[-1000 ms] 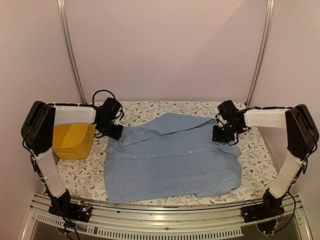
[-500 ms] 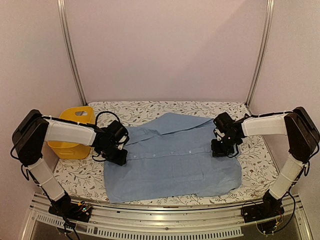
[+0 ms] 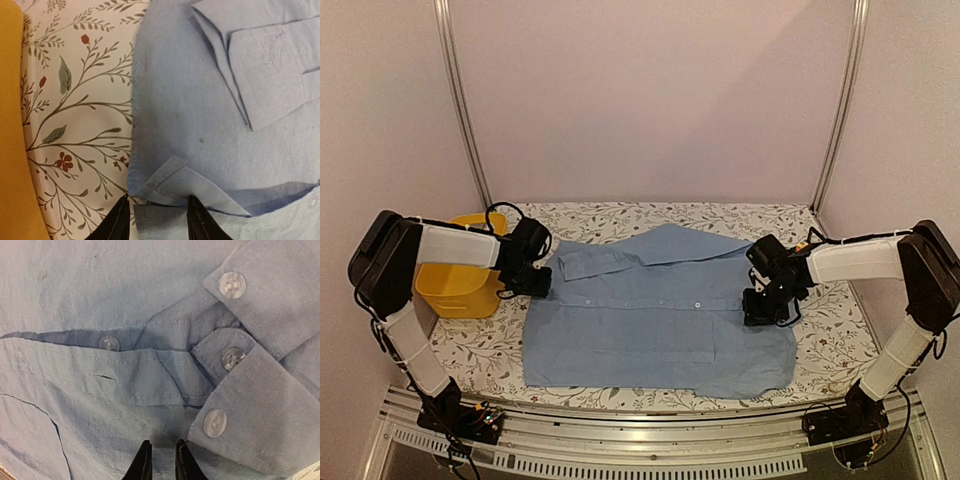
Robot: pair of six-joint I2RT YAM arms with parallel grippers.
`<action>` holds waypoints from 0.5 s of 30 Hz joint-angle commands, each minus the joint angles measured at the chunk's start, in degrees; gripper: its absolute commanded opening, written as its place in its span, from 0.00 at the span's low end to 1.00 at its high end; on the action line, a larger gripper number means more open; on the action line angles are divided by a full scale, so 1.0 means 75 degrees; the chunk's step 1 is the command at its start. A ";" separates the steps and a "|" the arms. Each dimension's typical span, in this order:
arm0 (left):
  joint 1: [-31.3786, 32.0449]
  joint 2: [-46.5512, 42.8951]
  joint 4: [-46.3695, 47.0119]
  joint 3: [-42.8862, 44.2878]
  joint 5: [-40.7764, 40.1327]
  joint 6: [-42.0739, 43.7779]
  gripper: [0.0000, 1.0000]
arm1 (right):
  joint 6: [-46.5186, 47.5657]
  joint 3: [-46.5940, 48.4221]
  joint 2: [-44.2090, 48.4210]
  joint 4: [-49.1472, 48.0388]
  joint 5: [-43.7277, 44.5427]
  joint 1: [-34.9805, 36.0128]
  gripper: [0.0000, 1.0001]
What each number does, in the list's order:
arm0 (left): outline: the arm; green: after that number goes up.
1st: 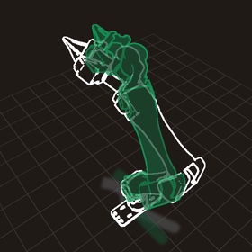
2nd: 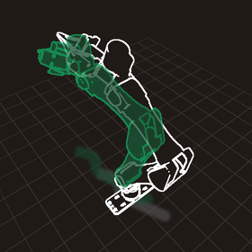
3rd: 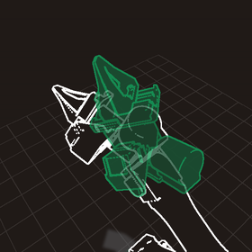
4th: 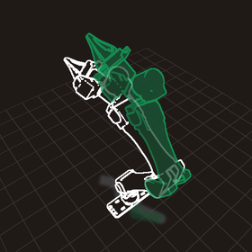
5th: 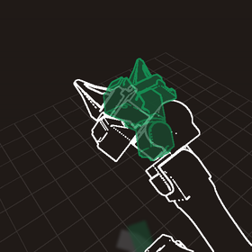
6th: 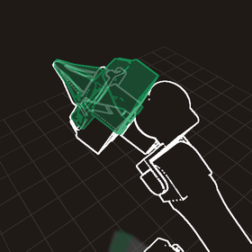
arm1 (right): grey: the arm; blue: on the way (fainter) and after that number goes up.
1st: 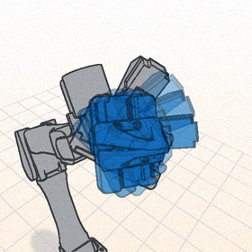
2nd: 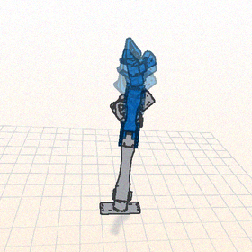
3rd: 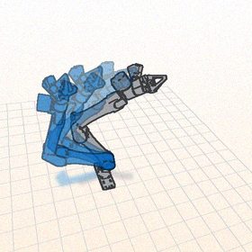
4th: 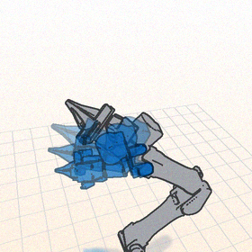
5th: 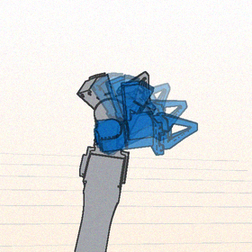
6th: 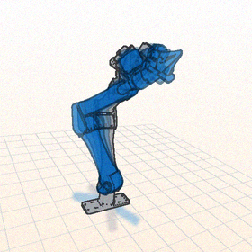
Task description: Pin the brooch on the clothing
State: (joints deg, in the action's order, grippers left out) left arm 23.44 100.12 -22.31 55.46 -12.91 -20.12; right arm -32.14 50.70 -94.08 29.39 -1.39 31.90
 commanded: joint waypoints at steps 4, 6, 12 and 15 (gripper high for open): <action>0.1026 -0.1152 -0.0092 -0.0173 0.0137 0.0307 0.39 | 0.0449 0.1216 0.0078 0.1424 0.0824 0.0008 0.18; 0.1612 -0.1578 -0.0274 -0.0497 0.0340 0.0151 0.39 | 0.0359 0.1088 0.0479 0.1810 0.0889 0.0012 0.22; 0.3934 -0.2053 0.0310 -0.0495 0.1210 0.1752 0.44 | -0.0335 0.0111 0.1758 0.2787 0.1119 -0.0319 0.38; 0.4856 -0.1418 0.0933 0.0209 0.2097 0.2993 0.47 | -0.0525 -0.0440 0.1977 0.2781 0.1197 -0.0794 0.45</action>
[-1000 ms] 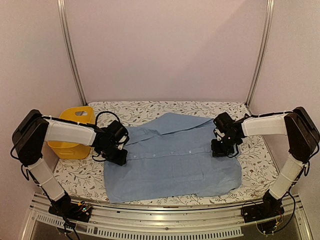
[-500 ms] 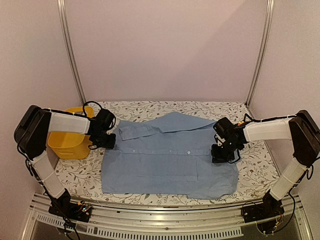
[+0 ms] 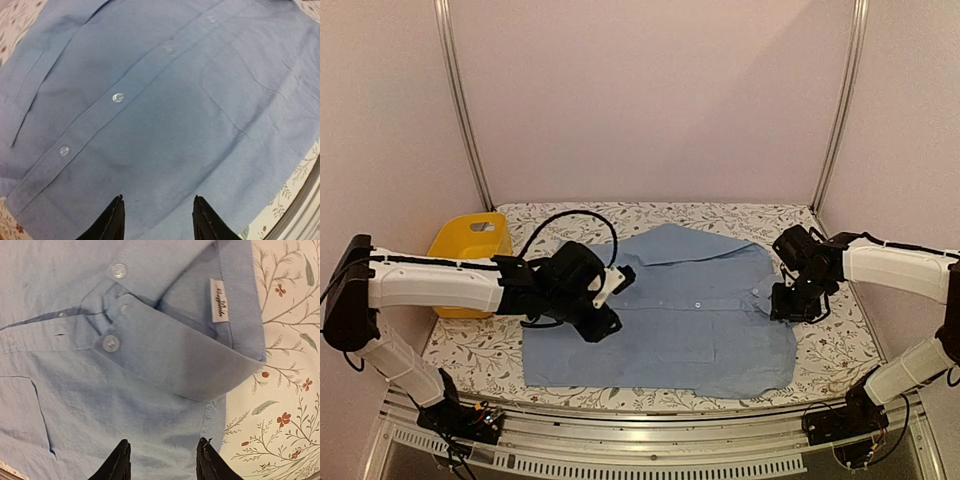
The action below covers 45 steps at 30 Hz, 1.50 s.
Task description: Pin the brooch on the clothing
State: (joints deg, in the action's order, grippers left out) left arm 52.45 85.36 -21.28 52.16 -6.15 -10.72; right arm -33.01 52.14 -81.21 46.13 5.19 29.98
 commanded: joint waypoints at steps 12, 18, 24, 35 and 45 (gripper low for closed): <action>0.3386 0.4887 -0.0331 0.4784 0.1756 0.5060 0.49 | -0.0735 -0.2347 -0.0109 -0.1724 -0.1209 -0.0800 0.48; 0.3546 0.5586 -0.0806 0.5163 0.1491 0.5235 0.46 | -0.0691 -0.2042 0.0308 -0.1626 -0.0900 -0.0806 0.00; 0.3549 0.5569 -0.0705 0.4890 0.1428 0.5270 0.42 | -0.0507 -0.0551 0.1122 -0.0358 0.0010 -0.0821 0.00; 0.3251 0.5333 -0.0296 0.4367 0.1976 0.5106 0.39 | -0.0086 -0.0108 0.1020 -0.0458 -0.0264 -0.0945 0.00; 0.3144 0.5200 -0.0096 0.4134 0.2011 0.4948 0.42 | 0.0753 0.1528 -0.1865 -0.1477 0.0168 -0.0959 0.00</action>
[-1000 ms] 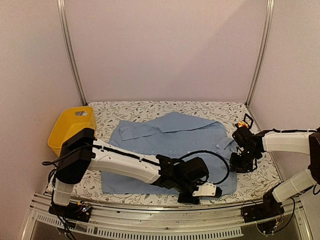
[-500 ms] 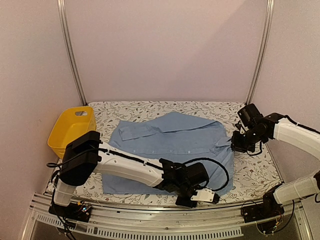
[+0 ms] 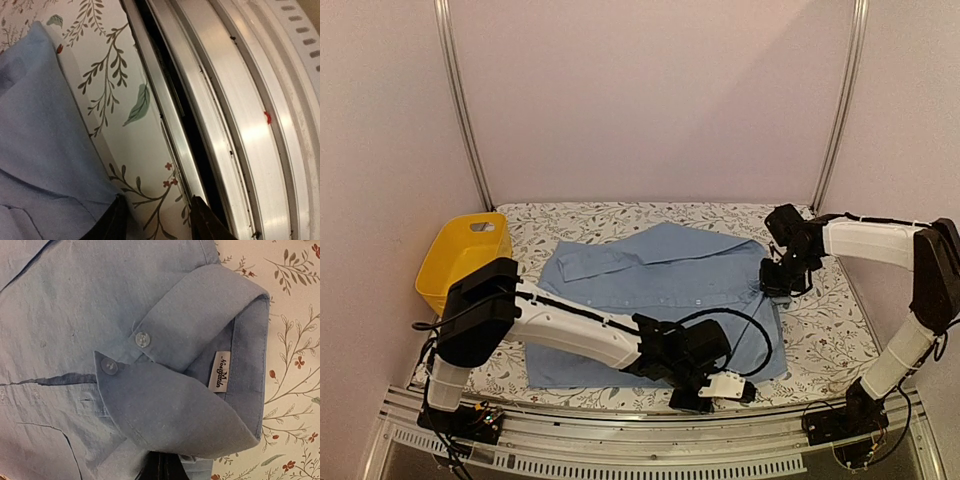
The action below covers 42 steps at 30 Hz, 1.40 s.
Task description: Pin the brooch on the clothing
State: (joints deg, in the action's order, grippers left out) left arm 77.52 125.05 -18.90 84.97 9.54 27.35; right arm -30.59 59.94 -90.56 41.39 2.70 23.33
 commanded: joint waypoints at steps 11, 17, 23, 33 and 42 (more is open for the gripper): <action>-0.0388 -0.0786 0.0019 -0.0875 0.0009 -0.0393 0.49 | 0.1240 0.2218 -0.2098 0.0186 0.0780 0.0017 0.42; -0.0681 -0.2229 0.0460 -0.1821 0.0401 -0.0689 0.52 | 0.1041 0.1959 -0.0608 0.1322 0.1117 0.0099 0.51; -0.2009 -0.3103 0.0831 -0.2810 -0.0400 -0.1764 0.50 | 0.0515 0.1062 0.0684 0.2359 0.1178 0.0100 0.52; -0.3299 -0.2407 0.0842 -0.3035 -0.2652 -0.3716 0.49 | -0.0800 -0.1585 0.1882 0.1875 -0.0209 0.0336 0.31; -0.3704 -0.2252 0.0927 -0.3570 -0.3115 -0.4339 0.49 | -0.1520 -0.2477 0.0884 0.0137 -0.0588 0.0830 0.41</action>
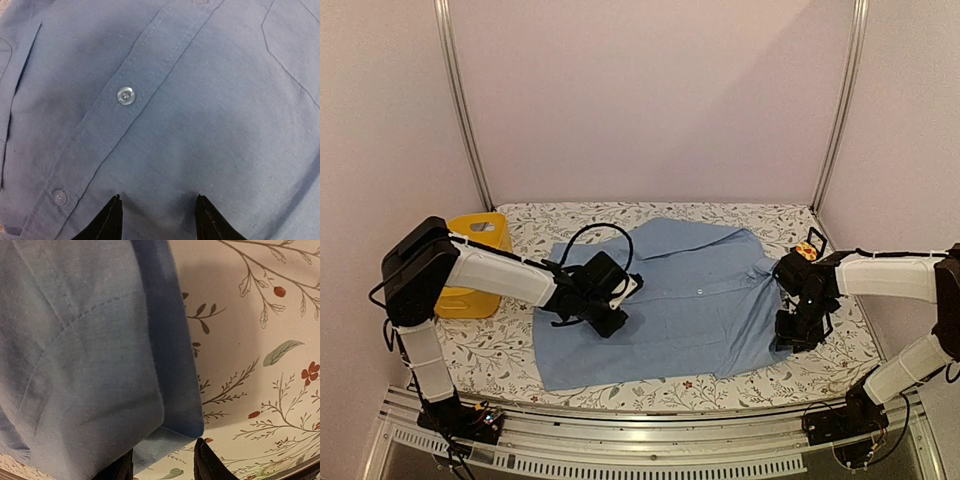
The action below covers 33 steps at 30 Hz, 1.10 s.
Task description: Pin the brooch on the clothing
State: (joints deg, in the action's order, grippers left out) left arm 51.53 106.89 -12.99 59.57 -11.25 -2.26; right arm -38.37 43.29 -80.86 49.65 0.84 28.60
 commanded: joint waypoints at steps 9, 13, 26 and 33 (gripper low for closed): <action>-0.0867 0.0464 0.0052 -0.0490 -0.0375 -0.0847 0.49 | -0.0873 -0.0650 -0.0210 -0.0381 -0.0564 0.0392 0.00; -0.1103 0.0597 0.0178 -0.0594 -0.0225 -0.1003 0.49 | -0.1036 -0.0501 0.0687 0.0509 -0.1002 0.0423 0.00; -0.1677 0.0942 0.0036 -0.0390 0.0156 -0.1154 0.49 | -0.1860 -0.1036 0.1003 0.1387 -0.3738 0.2236 0.13; -0.1738 0.0817 0.0031 -0.0428 0.0279 -0.1120 0.49 | -0.1027 0.1142 0.0303 0.3071 -0.1667 0.1754 0.34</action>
State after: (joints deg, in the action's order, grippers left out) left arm 39.90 109.95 -4.73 58.63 -8.03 -11.18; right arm -48.62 41.58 -77.89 65.84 -20.91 44.45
